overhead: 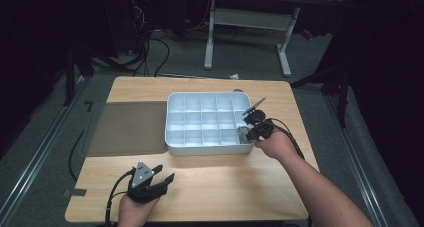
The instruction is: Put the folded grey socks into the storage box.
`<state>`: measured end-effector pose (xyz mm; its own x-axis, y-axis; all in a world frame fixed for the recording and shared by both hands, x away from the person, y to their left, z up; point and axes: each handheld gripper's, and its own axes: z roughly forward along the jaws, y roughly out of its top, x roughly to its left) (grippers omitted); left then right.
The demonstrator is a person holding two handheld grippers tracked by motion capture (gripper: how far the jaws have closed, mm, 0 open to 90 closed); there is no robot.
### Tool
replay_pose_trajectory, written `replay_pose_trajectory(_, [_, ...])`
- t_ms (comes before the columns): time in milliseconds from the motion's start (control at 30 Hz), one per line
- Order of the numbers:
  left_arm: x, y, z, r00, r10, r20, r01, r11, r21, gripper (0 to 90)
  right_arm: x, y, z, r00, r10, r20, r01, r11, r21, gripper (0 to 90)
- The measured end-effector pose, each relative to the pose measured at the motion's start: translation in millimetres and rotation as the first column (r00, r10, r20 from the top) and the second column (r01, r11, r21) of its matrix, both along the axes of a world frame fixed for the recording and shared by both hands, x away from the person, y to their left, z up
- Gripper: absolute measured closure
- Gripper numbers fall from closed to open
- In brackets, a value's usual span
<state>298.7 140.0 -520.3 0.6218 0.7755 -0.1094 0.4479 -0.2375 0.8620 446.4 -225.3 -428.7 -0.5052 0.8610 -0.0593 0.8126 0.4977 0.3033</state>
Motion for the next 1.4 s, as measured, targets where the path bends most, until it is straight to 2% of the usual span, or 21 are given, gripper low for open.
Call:
replay_pose_trajectory(100, [-0.1, 0.0, 0.0, 1.0000, 0.000, 0.000, 0.000, 1.0000, 0.001, 44.9, 0.4, 0.9, -7.5, 0.9998, -0.010, -0.020, 0.009, 0.9993, -0.037, 90.0])
replay_pose_trajectory(267, [0.4, 1.0, -0.4, 1.0000, 0.002, -0.005, -0.002, 1.0000, 0.000, 45.0, 4.5, 2.4, -25.1, 0.9978, -0.013, -0.065, 0.011, 0.9992, -0.038, 90.0])
replay_pose_trajectory(300, [0.5, 1.2, -0.4, 1.0000, 0.002, -0.005, -0.002, 1.0000, 0.001, 44.9, 5.8, 2.2, -28.0, 0.9978, 0.002, -0.066, -0.004, 0.9995, -0.032, 90.0])
replay_pose_trajectory(400, [0.7, 1.7, -0.4, 1.0000, 0.001, -0.007, -0.001, 1.0000, 0.002, 45.0, 7.4, 3.4, -32.4, 0.9969, -0.009, -0.078, 0.007, 0.9996, -0.028, 90.0])
replay_pose_trajectory(533, [0.6, 1.7, -0.5, 1.0000, 0.001, -0.008, -0.001, 1.0000, 0.002, 45.0, 7.1, 1.8, -24.9, 0.9968, -0.009, -0.080, 0.008, 0.9999, -0.007, 87.8])
replay_pose_trajectory(667, [-0.2, 0.2, -0.8, 1.0000, 0.002, -0.007, -0.002, 1.0000, -0.001, 45.0, 9.5, 1.1, -9.2, 0.9994, -0.015, -0.033, 0.015, 0.9997, 0.020, 89.5])
replay_pose_trajectory(733, [-0.3, 0.4, -0.7, 1.0000, 0.002, -0.007, -0.002, 1.0000, -0.002, 44.9, 14.4, 2.5, -6.0, 0.9997, -0.023, -0.012, 0.023, 0.9995, 0.022, 90.0])
replay_pose_trajectory(867, [0.0, 2.0, -0.3, 1.0000, 0.003, -0.008, -0.003, 1.0000, -0.002, 44.9, 22.7, 5.6, -12.3, 0.9994, -0.034, -0.005, 0.034, 0.9994, 0.007, 90.0])
replay_pose_trajectory(1033, [-0.2, 3.6, -0.5, 0.9999, 0.008, -0.010, -0.008, 0.9999, -0.007, 45.0, 32.9, 7.5, -27.0, 0.9986, -0.030, -0.044, 0.030, 0.9995, -0.003, 90.0])
replay_pose_trajectory(1167, [-0.1, 3.6, -0.9, 0.9999, 0.007, -0.013, -0.007, 0.9999, -0.010, 45.0, 35.3, 12.1, -32.2, 0.9983, -0.015, -0.057, 0.013, 0.9993, -0.035, 90.0])
replay_pose_trajectory(1200, [0.0, 3.6, -1.0, 0.9999, 0.004, -0.015, -0.004, 1.0000, -0.009, 45.0, 34.7, 14.2, -33.3, 0.9974, -0.029, -0.066, 0.026, 0.9988, -0.042, 90.0])
replay_pose_trajectory(1267, [0.0, 3.0, -1.3, 0.9999, 0.001, -0.016, -0.001, 1.0000, -0.007, 44.9, 36.7, 13.8, -35.6, 0.9979, -0.005, -0.065, 0.002, 0.9989, -0.047, 90.0])
replay_pose_trajectory(1367, [-0.2, 1.7, -1.5, 0.9999, -0.001, -0.017, 0.001, 1.0000, -0.006, 44.9, 38.5, 18.2, -38.8, 0.9956, -0.020, -0.092, 0.013, 0.9973, -0.072, 90.0])
replay_pose_trajectory(1400, [-0.4, 1.8, -1.4, 0.9999, -0.002, -0.017, 0.002, 1.0000, -0.006, 44.9, 40.2, 18.3, -40.0, 0.9959, 0.008, -0.090, -0.015, 0.9963, -0.084, 90.0])
